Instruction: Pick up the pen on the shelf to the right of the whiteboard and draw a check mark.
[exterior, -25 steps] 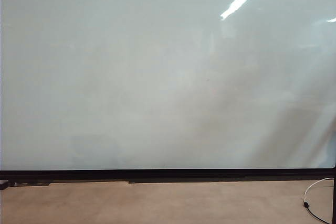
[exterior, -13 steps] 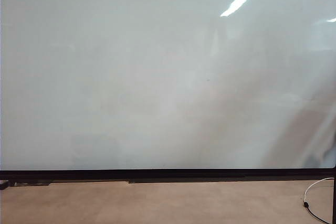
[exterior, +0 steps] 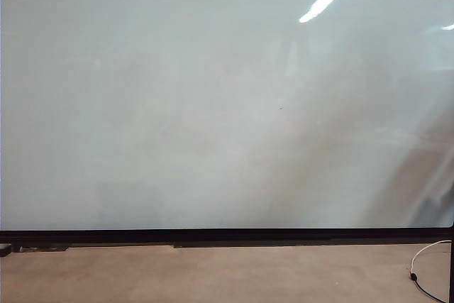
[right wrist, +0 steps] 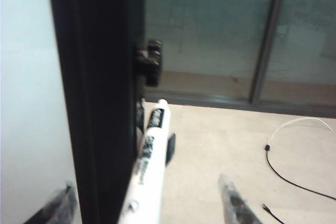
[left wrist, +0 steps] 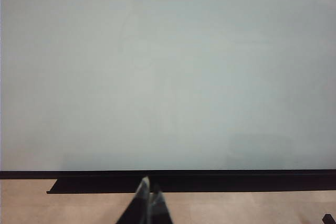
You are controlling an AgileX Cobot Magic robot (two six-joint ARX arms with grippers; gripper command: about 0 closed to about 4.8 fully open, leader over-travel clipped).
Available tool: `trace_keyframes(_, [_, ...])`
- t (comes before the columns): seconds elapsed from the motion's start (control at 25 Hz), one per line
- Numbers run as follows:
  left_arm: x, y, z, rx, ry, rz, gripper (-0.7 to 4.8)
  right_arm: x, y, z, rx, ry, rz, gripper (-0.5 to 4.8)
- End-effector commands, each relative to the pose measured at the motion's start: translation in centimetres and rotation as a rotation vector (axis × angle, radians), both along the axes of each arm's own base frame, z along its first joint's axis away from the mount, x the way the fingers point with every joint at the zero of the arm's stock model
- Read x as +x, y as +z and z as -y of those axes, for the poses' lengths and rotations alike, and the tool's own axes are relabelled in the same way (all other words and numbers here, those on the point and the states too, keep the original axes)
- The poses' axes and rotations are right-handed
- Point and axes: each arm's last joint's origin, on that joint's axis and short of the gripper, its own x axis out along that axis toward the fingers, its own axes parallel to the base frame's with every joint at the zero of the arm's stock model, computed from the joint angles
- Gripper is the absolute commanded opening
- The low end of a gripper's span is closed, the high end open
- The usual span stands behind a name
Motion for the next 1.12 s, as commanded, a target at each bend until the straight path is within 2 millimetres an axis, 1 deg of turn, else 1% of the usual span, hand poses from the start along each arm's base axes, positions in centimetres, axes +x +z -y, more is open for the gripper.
trace_keyframes(0.04, [0.0,0.2,0.0,0.005,0.0,0.015,-0.05,0.6,0.6,-0.1,0.0,0.017,0.034,3.55])
trace_keyframes(0.32, [0.0,0.2,0.0,0.005,-0.001,0.015,-0.04,1.7,0.5,-0.2,0.024,0.04,0.037,3.54])
trace_keyframes(0.36, [0.0,0.2,0.0,0.005,0.0,0.014,-0.05,1.8,0.3,-0.2,0.028,0.038,0.032,3.22])
trace_keyframes(0.4, [0.0,0.2,0.0,0.005,0.0,0.015,-0.05,1.8,0.3,-0.2,0.03,0.036,0.03,3.02])
trace_keyframes(0.72, [0.0,0.2,0.0,0.005,0.0,0.015,-0.04,1.8,0.3,-0.2,0.03,0.031,0.03,2.99])
trace_keyframes(0.84, [0.0,0.2,0.0,0.005,0.0,0.015,-0.05,1.8,0.3,-0.2,0.03,0.031,0.03,2.53])
trace_keyframes(0.92, [0.0,0.2,0.0,0.005,-0.001,0.015,-0.04,1.8,0.3,-0.2,0.03,0.033,0.03,2.41])
trace_keyframes(1.04, [0.0,0.2,0.0,0.005,0.0,0.015,-0.04,1.8,0.3,-0.2,0.03,0.034,0.03,2.41])
trace_keyframes(1.12, [0.0,0.2,0.0,0.005,0.0,0.015,-0.04,1.8,0.3,-0.2,0.03,0.035,0.03,2.26])
